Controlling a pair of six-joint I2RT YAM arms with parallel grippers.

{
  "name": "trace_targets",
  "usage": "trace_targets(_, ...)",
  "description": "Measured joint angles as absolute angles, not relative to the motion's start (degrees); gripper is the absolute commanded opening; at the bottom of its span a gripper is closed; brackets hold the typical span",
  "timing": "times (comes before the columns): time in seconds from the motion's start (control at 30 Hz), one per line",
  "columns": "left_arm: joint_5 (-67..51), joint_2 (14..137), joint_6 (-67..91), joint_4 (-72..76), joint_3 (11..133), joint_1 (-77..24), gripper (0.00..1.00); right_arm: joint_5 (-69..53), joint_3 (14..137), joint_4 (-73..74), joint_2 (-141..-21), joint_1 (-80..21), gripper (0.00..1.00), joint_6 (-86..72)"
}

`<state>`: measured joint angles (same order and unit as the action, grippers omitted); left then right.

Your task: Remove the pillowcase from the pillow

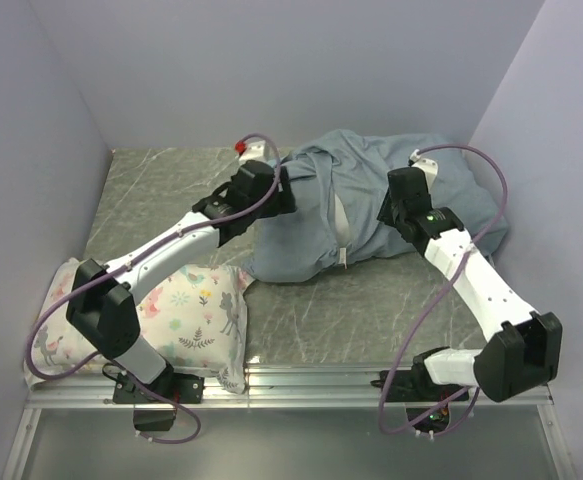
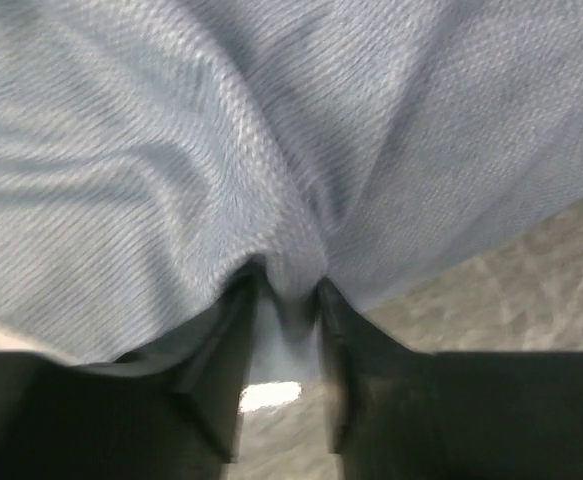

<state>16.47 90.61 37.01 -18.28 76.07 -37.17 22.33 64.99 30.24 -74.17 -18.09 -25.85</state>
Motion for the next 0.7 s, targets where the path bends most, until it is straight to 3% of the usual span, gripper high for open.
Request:
trace_targets(0.03, 17.3, 90.6, 36.9, -18.2, 78.3, -39.0, 0.86, 21.8, 64.7, 30.2, -73.2, -18.3, 0.56, -25.8)
trace_targets(0.2, 20.9, 92.9, 36.4, -18.2, 86.2, -44.9, 0.88, 21.3, 64.6, 30.3, -68.6, -20.4, 0.71, -25.7)
trace_targets(0.47, 22.6, 101.8, 35.9, -20.1, 89.4, -47.2, 0.84, 20.5, 70.8, 29.4, -73.6, -28.3, 0.82, -24.4)
trace_targets(0.57, 23.3, 103.4, 35.2, -21.4, 89.4, -46.9, 0.71, 20.3, 73.3, 28.6, -79.6, -28.3, 0.83, -23.9)
trace_targets(0.6, 23.4, 103.5, 35.0, -21.8, 89.4, -46.7, 0.62, 20.1, 74.1, 28.6, -81.9, -28.2, 0.82, -23.8)
trace_targets(0.67, 23.4, 103.5, 35.0, -22.3, 89.9, -46.3, 0.34, 19.8, 76.0, 28.6, -86.2, -28.0, 0.79, -23.5)
trace_targets(0.7, 23.4, 103.5, 34.6, -22.3, 90.1, -45.9, 0.25, 19.8, 77.1, 28.6, -88.7, -27.8, 0.72, -23.4)
